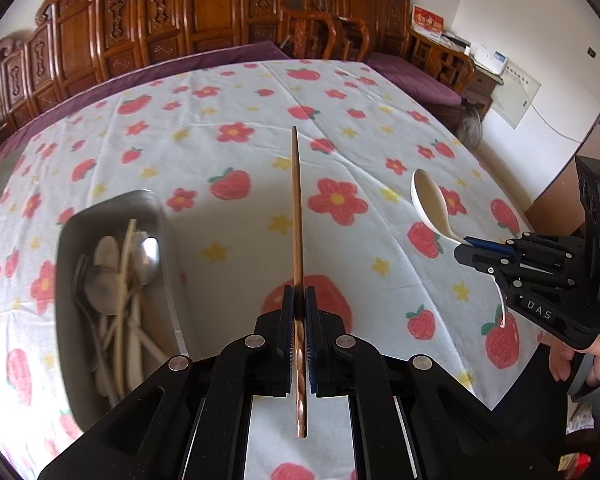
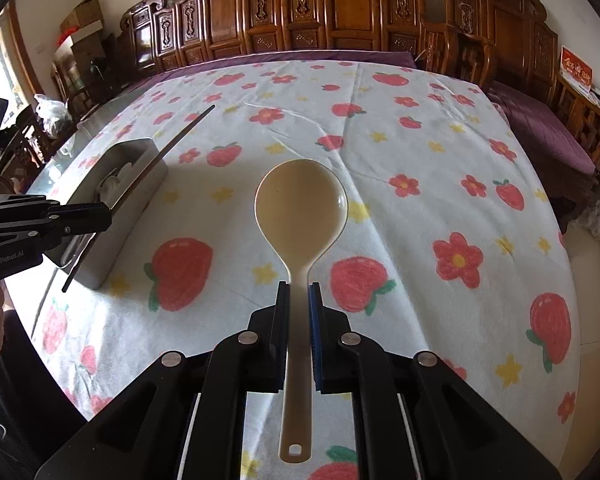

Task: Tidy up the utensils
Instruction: 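Lower the chopstick into the tray with the left tool while the right tool carries the ladle-spoon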

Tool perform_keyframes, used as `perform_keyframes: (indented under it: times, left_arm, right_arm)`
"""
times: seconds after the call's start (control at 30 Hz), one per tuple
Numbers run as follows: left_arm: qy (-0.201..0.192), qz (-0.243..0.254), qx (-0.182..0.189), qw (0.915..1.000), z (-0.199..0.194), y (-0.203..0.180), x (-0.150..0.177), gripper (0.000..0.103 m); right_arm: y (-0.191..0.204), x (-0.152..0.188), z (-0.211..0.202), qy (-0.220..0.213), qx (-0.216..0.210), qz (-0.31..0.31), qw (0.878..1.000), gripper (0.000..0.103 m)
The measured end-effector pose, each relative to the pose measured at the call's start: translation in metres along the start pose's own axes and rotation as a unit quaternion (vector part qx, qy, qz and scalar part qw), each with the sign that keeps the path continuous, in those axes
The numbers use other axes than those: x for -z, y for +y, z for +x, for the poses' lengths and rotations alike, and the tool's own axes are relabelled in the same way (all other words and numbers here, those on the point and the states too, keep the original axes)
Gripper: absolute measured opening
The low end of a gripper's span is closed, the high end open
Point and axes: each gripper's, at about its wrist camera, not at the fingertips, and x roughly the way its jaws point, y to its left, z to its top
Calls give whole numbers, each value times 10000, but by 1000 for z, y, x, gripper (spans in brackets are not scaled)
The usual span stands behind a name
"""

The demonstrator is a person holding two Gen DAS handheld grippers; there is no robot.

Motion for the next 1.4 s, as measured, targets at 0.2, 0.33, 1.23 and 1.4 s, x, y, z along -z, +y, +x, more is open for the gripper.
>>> perform_keyframes:
  times: [0.2,0.33,1.23,1.4]
  left_arm:
    - [-105,-187,-176,9996,-20,39,7,4]
    - [-82,-276,-253,9993,-23,62,12,4]
    - [381,-616,-439,9964,12,124,32,5]
    - [248,-715,-495,9959,-1,132,33,7]
  right_arm:
    - [39,-18,-1,-135,-208,-209,9995,11]
    - [62,-27,0,-182,-340,-304,9988,11]
    - [121,-40,9,-103,-672,-635,9957,11]
    - [138,-50,12,-139,-797,-702,9942,11]
